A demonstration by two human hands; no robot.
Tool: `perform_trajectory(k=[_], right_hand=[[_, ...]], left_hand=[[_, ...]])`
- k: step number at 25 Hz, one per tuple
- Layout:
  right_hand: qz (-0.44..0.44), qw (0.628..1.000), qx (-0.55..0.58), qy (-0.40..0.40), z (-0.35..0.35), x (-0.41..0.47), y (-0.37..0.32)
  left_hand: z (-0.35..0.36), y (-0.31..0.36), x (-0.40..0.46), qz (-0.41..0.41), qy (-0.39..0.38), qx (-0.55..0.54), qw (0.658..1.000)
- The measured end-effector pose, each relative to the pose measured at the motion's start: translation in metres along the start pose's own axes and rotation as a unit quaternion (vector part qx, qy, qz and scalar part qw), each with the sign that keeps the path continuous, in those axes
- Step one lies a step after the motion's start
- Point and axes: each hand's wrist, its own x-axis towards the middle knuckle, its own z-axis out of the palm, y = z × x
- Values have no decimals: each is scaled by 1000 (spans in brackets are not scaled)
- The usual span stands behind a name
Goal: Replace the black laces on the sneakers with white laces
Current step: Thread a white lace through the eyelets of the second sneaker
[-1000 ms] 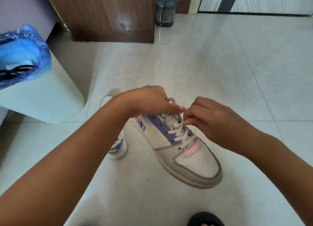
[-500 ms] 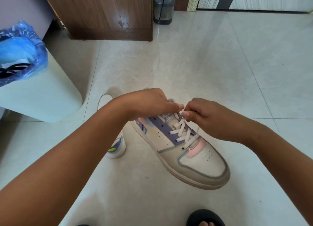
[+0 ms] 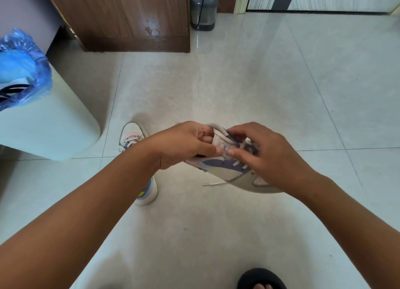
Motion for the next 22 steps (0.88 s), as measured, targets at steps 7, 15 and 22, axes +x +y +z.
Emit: perform_trajectory(k=[7,15,22], right_hand=[[-203,954,-199,97,24,-4,16],[-105,959,-151,216,50,-12,13],[63,985,-76,142,50,-3,5]], left_hand=[[4,-6,-2,-8,48,1,999],[11,-6,0,-44,85,7,995],[27,-12,4,-35,95,-19,995]])
